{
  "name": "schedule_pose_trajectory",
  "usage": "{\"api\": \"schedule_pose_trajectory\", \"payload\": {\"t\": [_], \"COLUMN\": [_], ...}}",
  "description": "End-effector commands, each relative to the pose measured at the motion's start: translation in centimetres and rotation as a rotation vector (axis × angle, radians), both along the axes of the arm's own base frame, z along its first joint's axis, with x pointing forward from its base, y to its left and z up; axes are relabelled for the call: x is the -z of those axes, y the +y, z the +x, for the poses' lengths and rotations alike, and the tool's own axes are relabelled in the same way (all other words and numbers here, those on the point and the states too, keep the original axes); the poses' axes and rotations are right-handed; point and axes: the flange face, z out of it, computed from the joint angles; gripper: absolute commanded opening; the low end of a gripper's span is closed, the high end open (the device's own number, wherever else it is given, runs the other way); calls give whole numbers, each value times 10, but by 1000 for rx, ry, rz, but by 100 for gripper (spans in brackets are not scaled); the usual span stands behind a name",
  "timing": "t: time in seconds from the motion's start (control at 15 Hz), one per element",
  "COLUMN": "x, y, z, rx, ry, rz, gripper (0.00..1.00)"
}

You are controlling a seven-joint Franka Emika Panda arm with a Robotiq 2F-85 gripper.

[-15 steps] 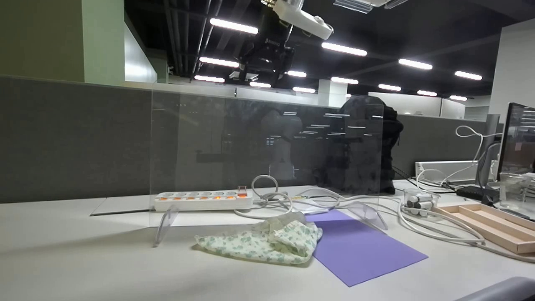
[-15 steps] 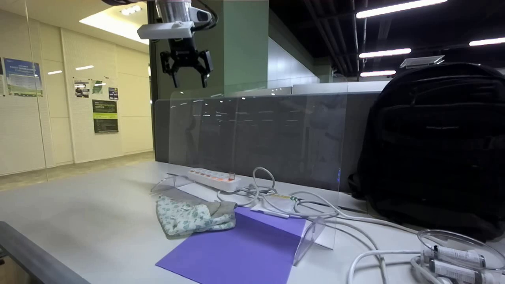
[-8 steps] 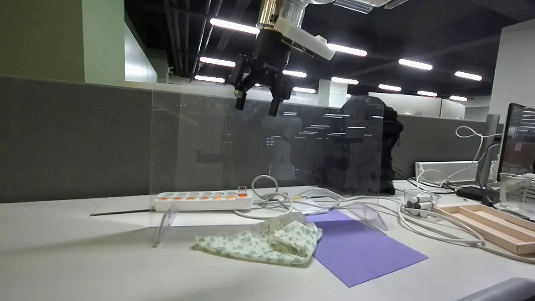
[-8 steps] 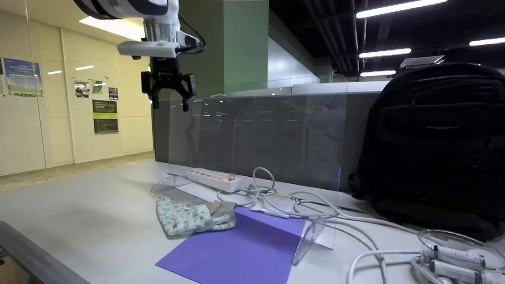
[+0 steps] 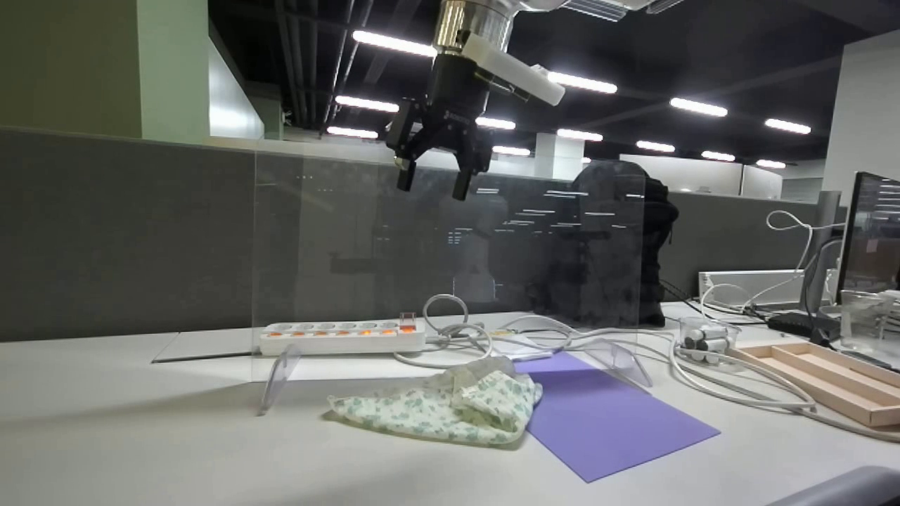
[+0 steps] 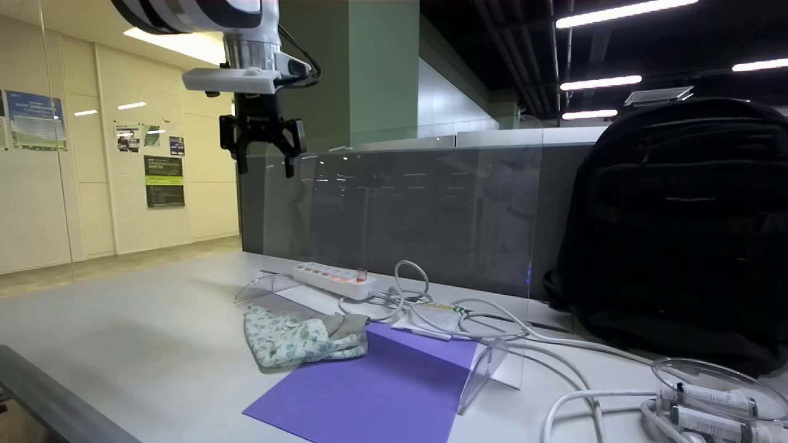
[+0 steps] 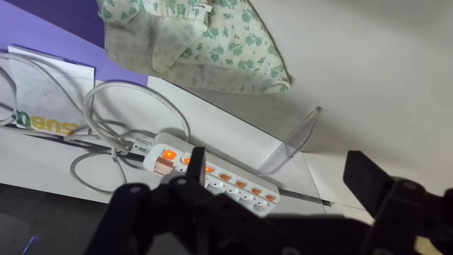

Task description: Put the towel on top of the colourless screen

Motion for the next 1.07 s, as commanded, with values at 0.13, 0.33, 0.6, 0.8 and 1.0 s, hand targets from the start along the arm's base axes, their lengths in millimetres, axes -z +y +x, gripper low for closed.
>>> {"api": "schedule_pose_trajectory", "payload": {"t": [0.13, 0.33, 0.6, 0.8, 1.0], "x": [26, 56, 101, 136, 159], "y": [-13, -28, -49, -62, -69], "z": [18, 30, 42, 42, 37], "rx": [41, 62, 71, 74, 71], "ry": [-20, -10, 22, 75, 117], "rz": [-9, -8, -27, -52, -93], "gripper": [100, 100, 100, 100, 100]}}
